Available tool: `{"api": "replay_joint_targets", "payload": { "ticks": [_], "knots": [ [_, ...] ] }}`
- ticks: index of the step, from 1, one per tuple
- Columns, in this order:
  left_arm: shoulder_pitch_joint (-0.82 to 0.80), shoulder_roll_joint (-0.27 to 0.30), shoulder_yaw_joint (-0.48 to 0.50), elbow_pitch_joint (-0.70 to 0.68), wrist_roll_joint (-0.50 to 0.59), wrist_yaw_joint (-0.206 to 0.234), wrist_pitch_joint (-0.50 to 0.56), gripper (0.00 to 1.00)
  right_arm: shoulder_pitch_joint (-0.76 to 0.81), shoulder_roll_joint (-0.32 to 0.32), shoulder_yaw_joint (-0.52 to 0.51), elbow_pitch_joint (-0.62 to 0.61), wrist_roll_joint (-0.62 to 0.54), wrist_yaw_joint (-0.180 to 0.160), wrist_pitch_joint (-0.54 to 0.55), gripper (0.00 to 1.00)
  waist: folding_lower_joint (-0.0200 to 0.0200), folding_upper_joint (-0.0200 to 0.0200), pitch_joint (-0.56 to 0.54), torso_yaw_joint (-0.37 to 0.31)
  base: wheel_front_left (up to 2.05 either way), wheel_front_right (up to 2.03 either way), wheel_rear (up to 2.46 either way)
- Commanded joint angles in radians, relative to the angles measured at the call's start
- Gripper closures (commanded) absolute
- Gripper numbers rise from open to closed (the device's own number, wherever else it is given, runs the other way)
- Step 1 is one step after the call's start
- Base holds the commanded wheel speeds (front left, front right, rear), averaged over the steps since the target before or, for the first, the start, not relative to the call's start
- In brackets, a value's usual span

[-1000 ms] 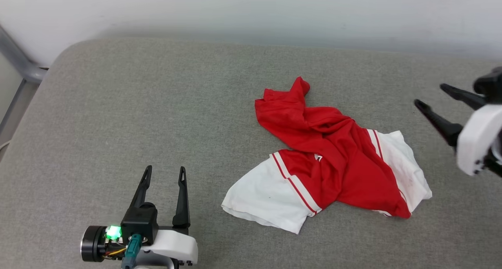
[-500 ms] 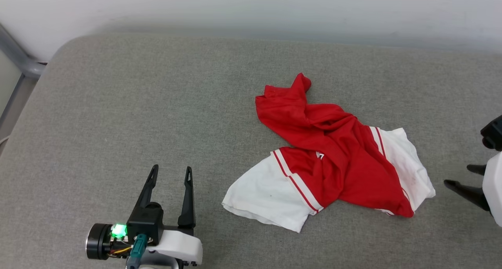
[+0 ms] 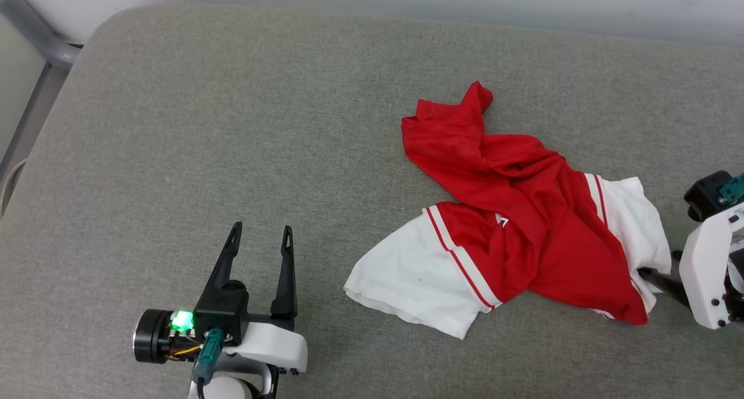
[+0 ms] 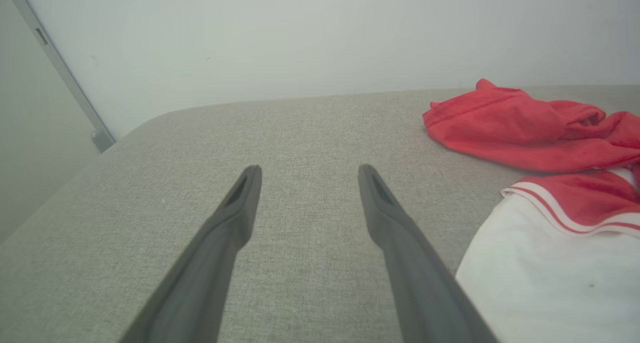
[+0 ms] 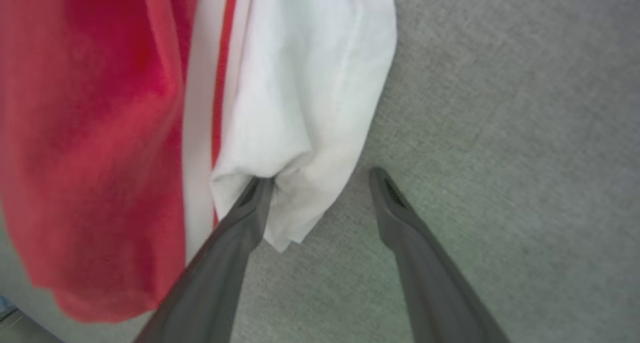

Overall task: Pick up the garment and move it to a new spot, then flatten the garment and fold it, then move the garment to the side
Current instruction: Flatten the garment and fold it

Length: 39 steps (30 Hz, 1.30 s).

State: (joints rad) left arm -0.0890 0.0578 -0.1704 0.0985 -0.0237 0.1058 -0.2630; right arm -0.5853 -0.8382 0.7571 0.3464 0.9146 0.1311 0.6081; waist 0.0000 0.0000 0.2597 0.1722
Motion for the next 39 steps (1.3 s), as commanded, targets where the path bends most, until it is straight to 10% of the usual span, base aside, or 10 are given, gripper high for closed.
{"api": "replay_joint_targets", "payload": {
  "ticks": [1, 5, 6, 8, 22, 36, 38, 39],
  "knots": [
    [-0.013, 0.000, -0.001, 0.003, -0.004, 0.000, -0.003, 0.00, 0.028, 0.033, 0.019, 0.021, -0.001, -0.001, 0.002, 0.00, 0.0000, 0.0000, 0.009, 0.007, 0.00, 0.00, 0.00],
    [-0.015, -0.001, 0.008, 0.006, -0.004, 0.006, -0.003, 0.00, 0.063, 0.057, 0.062, 0.039, -0.025, 0.001, -0.005, 0.00, 0.0000, 0.0000, 0.009, 0.000, 0.00, 0.00, 0.00],
    [-0.013, 0.000, 0.009, 0.008, -0.004, 0.006, -0.003, 0.00, 0.067, 0.060, 0.065, 0.042, -0.026, 0.001, -0.014, 0.56, 0.0000, 0.0000, 0.005, -0.004, 0.00, 0.00, 0.00],
    [-0.013, 0.000, 0.011, 0.012, -0.002, 0.004, -0.003, 0.00, 0.060, 0.053, 0.062, 0.037, -0.040, 0.001, -0.050, 1.00, 0.0000, 0.0000, -0.003, -0.014, 0.00, 0.00, 0.00],
    [0.030, 0.006, 0.024, 0.014, 0.003, -0.003, -0.003, 0.00, 0.159, -0.085, -0.096, 0.039, 0.014, -0.001, -0.181, 1.00, 0.0000, 0.0000, -0.083, -0.071, 0.00, 0.00, 0.00],
    [0.048, 0.016, 0.034, 0.009, 0.007, -0.008, -0.003, 0.00, 0.280, 0.001, -0.183, 0.233, 0.033, -0.001, -0.218, 0.99, 0.0000, 0.0000, -0.089, -0.063, 0.00, 0.00, 0.00],
    [0.052, 0.018, 0.036, 0.010, 0.006, -0.008, -0.003, 0.00, 0.270, 0.012, -0.194, 0.237, 0.012, -0.001, -0.262, 0.00, 0.0000, 0.0000, -0.099, -0.066, 0.00, 0.00, 0.00],
    [0.057, 0.019, 0.037, 0.010, 0.007, -0.007, -0.003, 0.00, 0.262, 0.018, -0.204, 0.233, 0.004, -0.001, -0.291, 0.00, 0.0000, 0.0000, -0.105, -0.069, 0.00, 0.00, 0.00]
  ]
}}
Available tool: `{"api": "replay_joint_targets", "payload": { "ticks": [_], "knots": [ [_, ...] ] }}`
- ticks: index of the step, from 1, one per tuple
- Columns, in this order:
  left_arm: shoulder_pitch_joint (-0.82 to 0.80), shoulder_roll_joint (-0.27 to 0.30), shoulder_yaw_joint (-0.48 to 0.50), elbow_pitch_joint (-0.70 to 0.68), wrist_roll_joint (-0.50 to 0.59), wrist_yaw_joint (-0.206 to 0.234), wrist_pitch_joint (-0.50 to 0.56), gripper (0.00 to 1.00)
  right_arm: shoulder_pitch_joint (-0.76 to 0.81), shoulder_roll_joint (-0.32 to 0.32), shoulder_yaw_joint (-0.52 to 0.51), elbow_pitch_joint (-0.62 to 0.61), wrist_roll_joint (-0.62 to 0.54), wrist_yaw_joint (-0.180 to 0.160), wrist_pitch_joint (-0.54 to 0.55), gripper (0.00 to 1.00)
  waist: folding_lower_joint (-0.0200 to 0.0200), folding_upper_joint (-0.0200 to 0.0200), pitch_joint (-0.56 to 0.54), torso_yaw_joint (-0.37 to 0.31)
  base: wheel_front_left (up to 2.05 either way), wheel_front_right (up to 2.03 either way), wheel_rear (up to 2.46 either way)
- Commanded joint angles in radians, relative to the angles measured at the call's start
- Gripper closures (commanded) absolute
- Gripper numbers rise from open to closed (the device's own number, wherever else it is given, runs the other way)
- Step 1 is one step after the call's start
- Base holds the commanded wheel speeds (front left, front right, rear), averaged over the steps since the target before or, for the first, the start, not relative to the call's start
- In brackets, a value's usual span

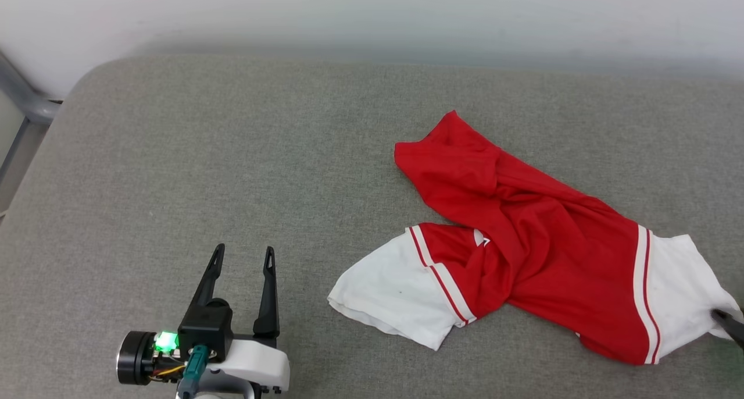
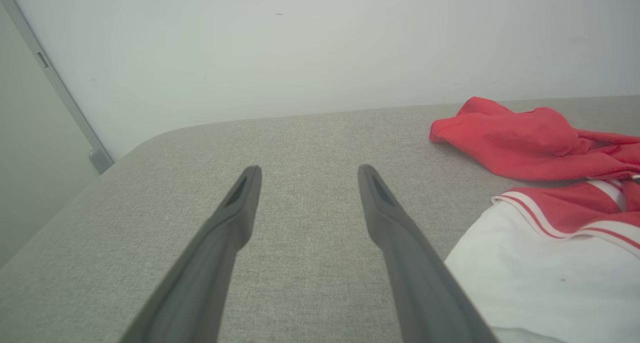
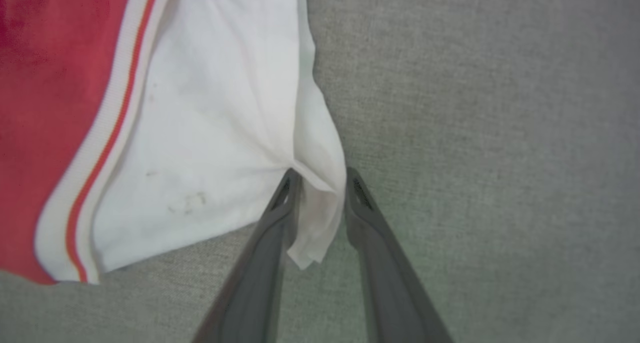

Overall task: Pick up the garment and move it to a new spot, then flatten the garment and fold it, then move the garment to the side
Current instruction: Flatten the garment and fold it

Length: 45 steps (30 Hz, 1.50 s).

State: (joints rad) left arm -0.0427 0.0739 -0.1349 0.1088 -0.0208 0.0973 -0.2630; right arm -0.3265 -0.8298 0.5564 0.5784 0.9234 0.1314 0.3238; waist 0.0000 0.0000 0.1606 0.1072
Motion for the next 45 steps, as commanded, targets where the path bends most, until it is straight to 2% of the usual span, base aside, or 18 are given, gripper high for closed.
{"api": "replay_joint_targets", "payload": {
  "ticks": [1, 6, 7, 11, 15, 20, 25, 29, 36, 40, 45],
  "knots": [
    [0.015, 0.004, 0.002, 0.000, 0.005, 0.001, -0.003, 0.00, -0.005, 0.015, -0.015, -0.002, -0.013, -0.001, -0.037, 0.00, 0.0000, 0.0000, -0.012, -0.007, 0.00, 0.00, 0.00],
    [0.019, 0.019, 0.004, -0.004, 0.011, -0.006, -0.003, 0.00, -0.016, 0.026, -0.062, -0.043, -0.110, -0.001, -0.196, 0.00, 0.0000, 0.0000, -0.045, -0.023, 0.00, 0.00, 0.00],
    [0.014, 0.030, 0.004, -0.006, 0.012, -0.009, -0.003, 0.00, -0.016, 0.033, -0.105, -0.067, -0.156, -0.001, -0.258, 0.00, 0.0000, 0.0000, -0.055, -0.032, 0.00, 0.00, 0.00],
    [-0.016, 0.058, 0.000, -0.016, 0.016, -0.033, -0.003, 0.00, 0.021, 0.086, -0.203, -0.128, -0.260, -0.001, -0.341, 0.00, 0.0000, 0.0000, -0.070, -0.048, 0.00, 0.00, 0.00],
    [-0.068, 0.101, -0.006, -0.020, 0.002, -0.089, -0.003, 0.00, 0.083, 0.167, -0.310, -0.209, -0.363, -0.001, -0.373, 0.00, 0.0000, 0.0000, -0.083, -0.056, 0.00, 0.00, 0.00],
    [-0.175, 0.157, -0.028, 0.008, -0.037, -0.184, 0.016, 0.00, 0.185, 0.273, -0.420, -0.341, -0.481, -0.001, -0.338, 0.00, 0.0000, 0.0000, -0.091, -0.061, 0.00, 0.00, 0.00],
    [-0.284, 0.233, -0.109, 0.017, -0.091, -0.222, 0.147, 0.00, 0.278, 0.355, -0.479, -0.480, -0.562, -0.001, -0.273, 0.00, 0.0000, 0.0000, -0.090, -0.072, 0.00, 0.00, 0.00],
    [-0.355, 0.301, -0.235, 0.015, -0.220, -0.226, 0.303, 0.00, 0.330, 0.395, -0.504, -0.556, -0.587, -0.001, -0.225, 0.00, 0.0000, 0.0000, -0.087, -0.084, 0.00, 0.00, 0.00],
    [-0.476, 0.430, -0.458, 0.007, -0.486, -0.226, 0.617, 0.00, 0.366, 0.422, -0.508, -0.614, -0.600, -0.001, -0.165, 0.00, 0.0000, 0.0000, -0.075, -0.098, 0.00, 0.00, 0.00],
    [-0.547, 0.481, -0.572, 0.005, -0.621, -0.226, 0.801, 0.00, 0.360, 0.428, -0.505, -0.631, -0.604, -0.001, -0.147, 0.00, 0.0000, 0.0000, -0.061, -0.106, 0.00, 0.00, 0.00],
    [-0.617, 0.514, -0.690, 0.035, -0.736, -0.227, 0.932, 0.00, 0.335, 0.432, -0.494, -0.639, -0.607, -0.001, -0.134, 0.00, 0.0000, 0.0000, -0.037, -0.120, 0.00, 0.00, 0.00]
  ]
}}
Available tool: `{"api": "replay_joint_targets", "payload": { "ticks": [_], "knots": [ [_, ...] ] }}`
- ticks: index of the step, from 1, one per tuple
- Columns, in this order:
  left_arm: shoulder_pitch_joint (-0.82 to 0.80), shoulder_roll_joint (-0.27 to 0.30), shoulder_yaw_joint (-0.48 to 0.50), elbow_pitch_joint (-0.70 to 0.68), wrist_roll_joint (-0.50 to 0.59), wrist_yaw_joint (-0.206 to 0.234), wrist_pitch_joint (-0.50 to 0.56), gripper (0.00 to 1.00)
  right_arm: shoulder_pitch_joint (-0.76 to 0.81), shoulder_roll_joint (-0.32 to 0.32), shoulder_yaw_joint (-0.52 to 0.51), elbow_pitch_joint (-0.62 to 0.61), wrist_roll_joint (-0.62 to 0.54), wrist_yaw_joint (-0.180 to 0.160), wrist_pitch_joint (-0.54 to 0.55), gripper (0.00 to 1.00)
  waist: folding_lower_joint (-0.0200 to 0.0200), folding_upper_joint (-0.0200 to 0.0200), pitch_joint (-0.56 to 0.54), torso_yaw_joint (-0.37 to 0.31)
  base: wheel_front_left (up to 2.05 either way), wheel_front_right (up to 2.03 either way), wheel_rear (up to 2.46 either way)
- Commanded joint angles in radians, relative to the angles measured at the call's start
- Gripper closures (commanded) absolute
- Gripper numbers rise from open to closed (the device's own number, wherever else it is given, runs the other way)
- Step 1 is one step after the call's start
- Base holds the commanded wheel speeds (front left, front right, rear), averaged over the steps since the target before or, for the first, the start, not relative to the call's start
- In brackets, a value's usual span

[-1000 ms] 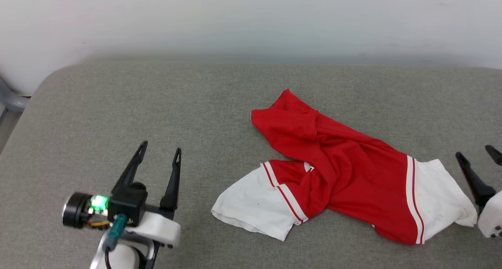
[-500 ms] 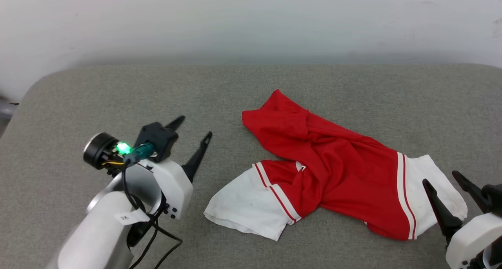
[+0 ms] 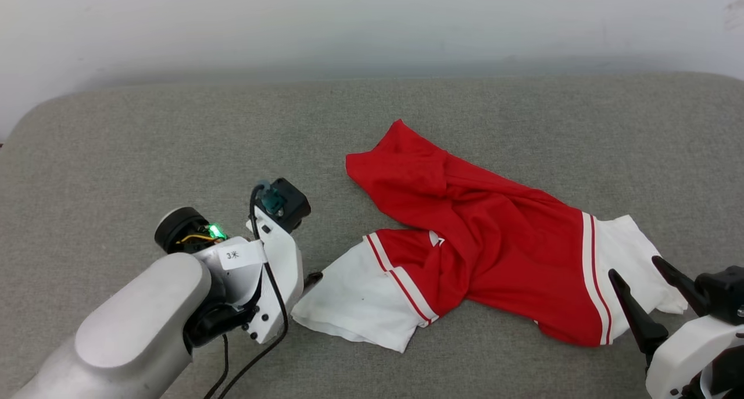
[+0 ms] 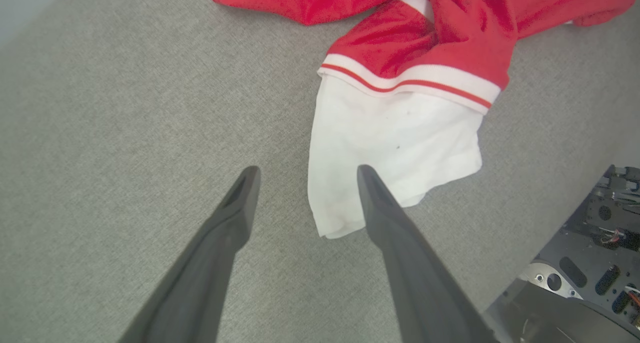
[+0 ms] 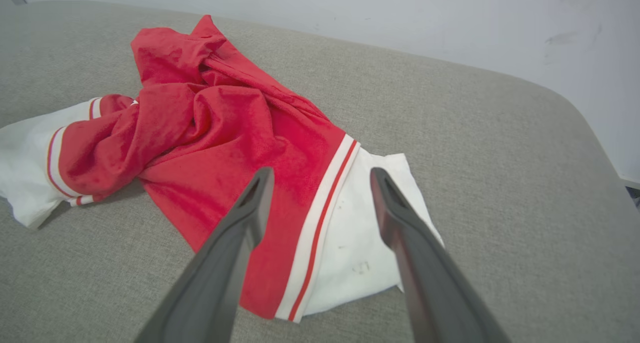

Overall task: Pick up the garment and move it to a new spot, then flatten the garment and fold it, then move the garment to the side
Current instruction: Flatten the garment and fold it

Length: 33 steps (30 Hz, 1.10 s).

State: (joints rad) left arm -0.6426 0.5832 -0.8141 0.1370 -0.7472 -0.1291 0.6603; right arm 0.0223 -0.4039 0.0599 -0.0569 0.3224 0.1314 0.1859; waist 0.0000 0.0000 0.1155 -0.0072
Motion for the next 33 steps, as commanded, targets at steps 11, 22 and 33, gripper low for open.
{"api": "replay_joint_targets", "payload": {
  "ticks": [11, 22, 33],
  "knots": [
    [-0.113, 0.013, -0.242, 0.146, -0.083, 0.000, 0.030, 0.00, -0.070, 0.007, 0.030, 0.016, 0.001, -0.001, -0.009, 0.00, 0.0000, 0.0000, 0.068, -0.044, 0.00, 0.00, 0.00],
    [-0.108, -0.006, -0.425, 0.268, -0.125, 0.000, -0.033, 0.73, -0.089, 0.011, 0.032, 0.037, 0.004, -0.001, -0.023, 0.00, 0.0000, 0.0000, 0.088, -0.058, 0.00, 0.00, 0.00],
    [-0.100, 0.083, -0.320, 0.251, -0.203, 0.005, -0.307, 1.00, -0.068, -0.029, 0.004, 0.035, 0.011, -0.001, -0.012, 0.00, 0.0000, 0.0000, 0.035, -0.041, 0.00, 0.00, 0.00]
  ]
}}
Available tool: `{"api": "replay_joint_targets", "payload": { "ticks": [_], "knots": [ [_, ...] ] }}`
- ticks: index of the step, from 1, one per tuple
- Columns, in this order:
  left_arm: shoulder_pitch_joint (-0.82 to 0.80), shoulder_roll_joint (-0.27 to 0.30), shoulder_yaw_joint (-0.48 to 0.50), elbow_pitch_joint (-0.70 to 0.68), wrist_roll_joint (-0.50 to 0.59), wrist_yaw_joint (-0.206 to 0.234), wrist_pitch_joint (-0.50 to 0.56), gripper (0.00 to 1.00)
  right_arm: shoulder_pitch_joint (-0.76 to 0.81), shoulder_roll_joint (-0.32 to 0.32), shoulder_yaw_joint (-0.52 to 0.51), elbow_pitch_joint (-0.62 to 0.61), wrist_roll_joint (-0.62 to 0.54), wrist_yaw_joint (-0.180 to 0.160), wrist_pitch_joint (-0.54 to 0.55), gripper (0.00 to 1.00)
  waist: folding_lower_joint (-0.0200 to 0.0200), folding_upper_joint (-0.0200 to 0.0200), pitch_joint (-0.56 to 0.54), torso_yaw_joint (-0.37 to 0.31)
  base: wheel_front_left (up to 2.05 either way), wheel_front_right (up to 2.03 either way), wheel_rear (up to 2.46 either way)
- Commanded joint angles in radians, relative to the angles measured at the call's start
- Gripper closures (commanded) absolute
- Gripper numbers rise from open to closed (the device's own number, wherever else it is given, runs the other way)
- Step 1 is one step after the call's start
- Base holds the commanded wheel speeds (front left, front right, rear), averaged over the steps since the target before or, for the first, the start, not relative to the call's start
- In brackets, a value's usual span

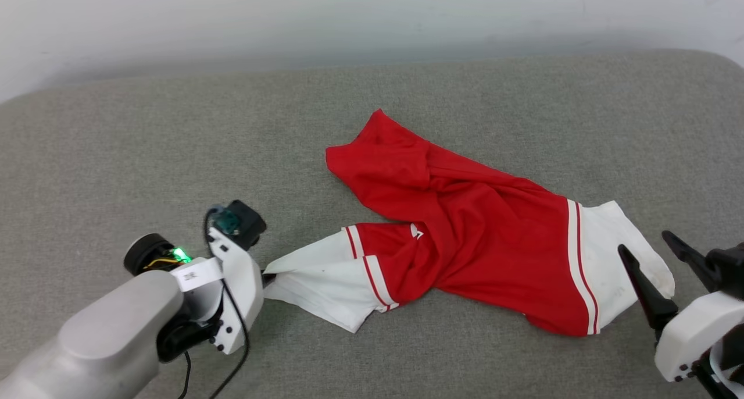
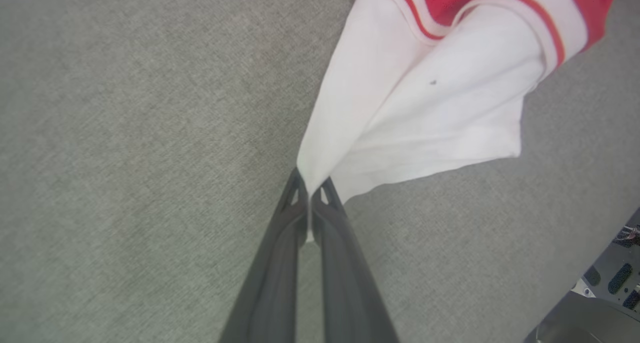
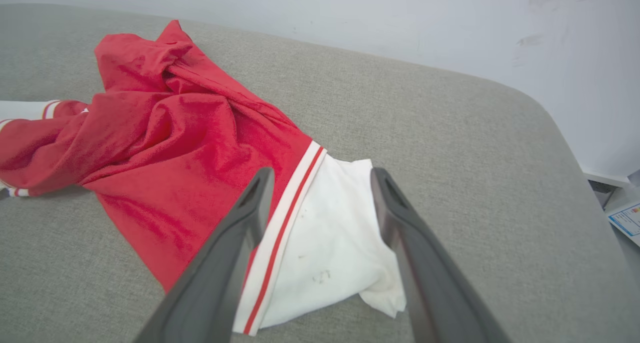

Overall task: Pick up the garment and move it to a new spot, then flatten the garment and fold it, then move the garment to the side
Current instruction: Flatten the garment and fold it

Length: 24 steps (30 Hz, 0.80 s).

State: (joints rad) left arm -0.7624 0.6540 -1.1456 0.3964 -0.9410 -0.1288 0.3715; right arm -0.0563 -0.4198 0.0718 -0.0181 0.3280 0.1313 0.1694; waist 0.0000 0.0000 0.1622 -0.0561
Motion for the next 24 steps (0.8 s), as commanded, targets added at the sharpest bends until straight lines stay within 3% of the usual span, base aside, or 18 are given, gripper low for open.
{"api": "replay_joint_targets", "payload": {
  "ticks": [1, 8, 14, 20, 24],
  "knots": [
    [0.026, 0.027, 0.022, -0.016, -0.017, 0.012, -0.031, 1.00, 0.012, -0.024, -0.011, -0.008, 0.005, -0.001, 0.009, 0.00, 0.0000, 0.0000, -0.017, 0.012, 0.00, 0.00, 0.00],
    [0.071, 0.125, 0.078, -0.065, -0.052, 0.065, -0.088, 1.00, -0.010, -0.118, -0.032, -0.041, 0.024, -0.001, 0.063, 0.00, 0.0000, 0.0000, -0.037, 0.032, 0.00, 0.00, 0.00],
    [0.098, 0.197, 0.126, -0.110, -0.081, 0.116, -0.129, 1.00, -0.053, -0.237, 0.007, -0.061, 0.091, -0.001, 0.178, 0.00, 0.0000, 0.0000, -0.039, 0.046, 0.00, 0.00, 0.00],
    [0.112, 0.225, 0.140, -0.167, -0.083, 0.150, -0.147, 1.00, -0.094, -0.340, 0.112, -0.033, 0.213, -0.001, 0.338, 0.00, 0.0000, 0.0000, -0.030, 0.059, 0.00, 0.00, 0.00],
    [0.112, 0.219, 0.132, -0.205, -0.065, 0.167, -0.152, 1.00, -0.131, -0.350, 0.177, -0.002, 0.296, -0.001, 0.422, 0.00, 0.0000, 0.0000, -0.016, 0.070, 0.00, 0.00, 0.00]
  ]
}}
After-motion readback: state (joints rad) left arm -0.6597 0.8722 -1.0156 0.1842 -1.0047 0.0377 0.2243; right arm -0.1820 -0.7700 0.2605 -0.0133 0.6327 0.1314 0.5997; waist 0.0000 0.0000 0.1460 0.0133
